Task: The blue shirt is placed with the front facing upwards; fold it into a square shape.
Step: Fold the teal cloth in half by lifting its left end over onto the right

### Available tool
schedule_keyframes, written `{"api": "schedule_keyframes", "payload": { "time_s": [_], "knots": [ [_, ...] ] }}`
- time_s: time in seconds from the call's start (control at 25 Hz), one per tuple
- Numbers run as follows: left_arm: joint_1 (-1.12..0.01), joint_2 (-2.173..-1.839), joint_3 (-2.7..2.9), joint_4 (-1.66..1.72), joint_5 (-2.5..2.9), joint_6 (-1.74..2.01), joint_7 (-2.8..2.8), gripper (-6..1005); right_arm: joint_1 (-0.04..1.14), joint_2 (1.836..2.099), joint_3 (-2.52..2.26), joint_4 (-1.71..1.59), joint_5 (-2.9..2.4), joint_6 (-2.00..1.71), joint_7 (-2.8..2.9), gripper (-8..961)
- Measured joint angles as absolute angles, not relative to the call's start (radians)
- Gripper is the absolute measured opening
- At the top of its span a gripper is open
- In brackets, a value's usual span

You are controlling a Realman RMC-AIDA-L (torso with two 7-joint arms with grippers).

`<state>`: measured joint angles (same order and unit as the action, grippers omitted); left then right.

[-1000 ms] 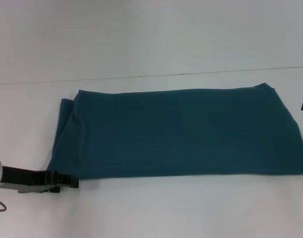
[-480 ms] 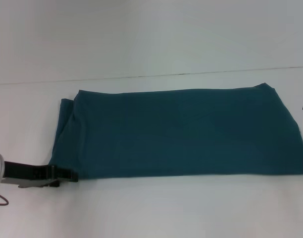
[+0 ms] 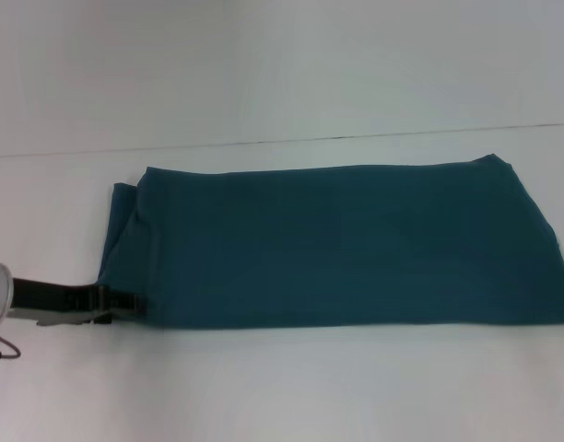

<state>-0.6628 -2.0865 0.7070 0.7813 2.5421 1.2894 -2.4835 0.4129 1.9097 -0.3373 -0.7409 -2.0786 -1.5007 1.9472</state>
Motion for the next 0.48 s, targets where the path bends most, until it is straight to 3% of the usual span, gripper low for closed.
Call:
{"api": "schedule_keyframes", "payload": {
  "time_s": [0.48],
  "knots": [
    [-0.697, -2.094, 0.707, 0.785, 2.542, 1.254, -2.473, 631, 0.413, 1.91, -0.336, -0.741, -2.077, -1.497, 1.951, 924]
  ]
}}
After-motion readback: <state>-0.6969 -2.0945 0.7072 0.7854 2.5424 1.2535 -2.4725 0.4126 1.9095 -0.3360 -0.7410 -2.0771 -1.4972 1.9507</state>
